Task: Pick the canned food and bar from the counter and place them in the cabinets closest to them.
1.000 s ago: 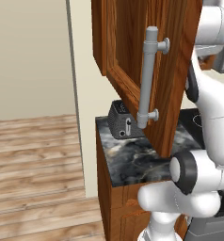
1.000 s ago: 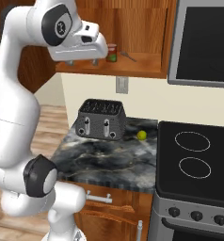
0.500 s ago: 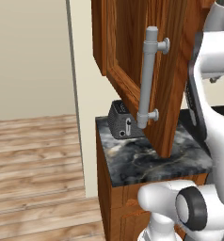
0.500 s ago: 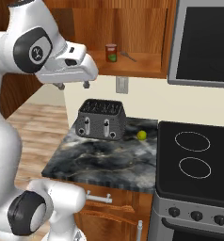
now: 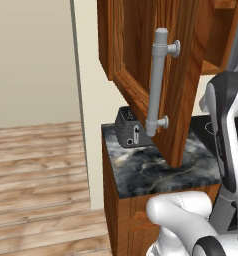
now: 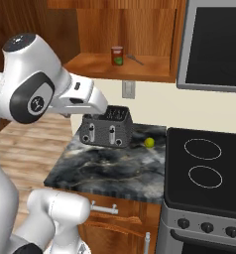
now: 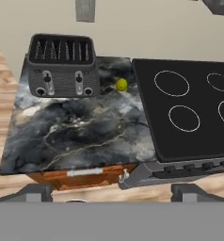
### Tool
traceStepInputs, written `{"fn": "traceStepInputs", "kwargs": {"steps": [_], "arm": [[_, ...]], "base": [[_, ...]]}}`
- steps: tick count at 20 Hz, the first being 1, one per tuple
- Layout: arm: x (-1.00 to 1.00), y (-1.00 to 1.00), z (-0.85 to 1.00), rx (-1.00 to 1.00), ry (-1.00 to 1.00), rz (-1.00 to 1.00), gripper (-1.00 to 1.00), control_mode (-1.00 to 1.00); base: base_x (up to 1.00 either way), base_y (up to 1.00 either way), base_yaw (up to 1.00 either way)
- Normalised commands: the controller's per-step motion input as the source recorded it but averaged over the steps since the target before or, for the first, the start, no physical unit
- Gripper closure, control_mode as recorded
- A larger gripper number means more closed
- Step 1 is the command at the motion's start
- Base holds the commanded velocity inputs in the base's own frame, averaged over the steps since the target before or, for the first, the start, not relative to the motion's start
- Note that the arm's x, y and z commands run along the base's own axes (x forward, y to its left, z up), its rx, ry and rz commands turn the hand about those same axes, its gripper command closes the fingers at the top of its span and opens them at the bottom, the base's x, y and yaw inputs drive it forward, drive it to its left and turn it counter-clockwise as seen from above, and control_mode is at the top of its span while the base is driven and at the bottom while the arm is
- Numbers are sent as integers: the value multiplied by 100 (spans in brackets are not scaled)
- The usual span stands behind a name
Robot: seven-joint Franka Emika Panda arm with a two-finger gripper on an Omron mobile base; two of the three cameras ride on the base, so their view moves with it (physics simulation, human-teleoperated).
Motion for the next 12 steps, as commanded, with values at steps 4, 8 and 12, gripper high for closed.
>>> {"fn": "traceStepInputs", "kwargs": {"steps": [4, 8, 12], "arm": [[-4, 0, -29, -2, 2, 0, -100, -100], [-22, -1, -81, -6, 1, 0, -100, -100], [-30, -9, -54, -1, -2, 0, -100, -100]], "base": [[0, 0, 0], [0, 0, 0], [0, 0, 0]]}}
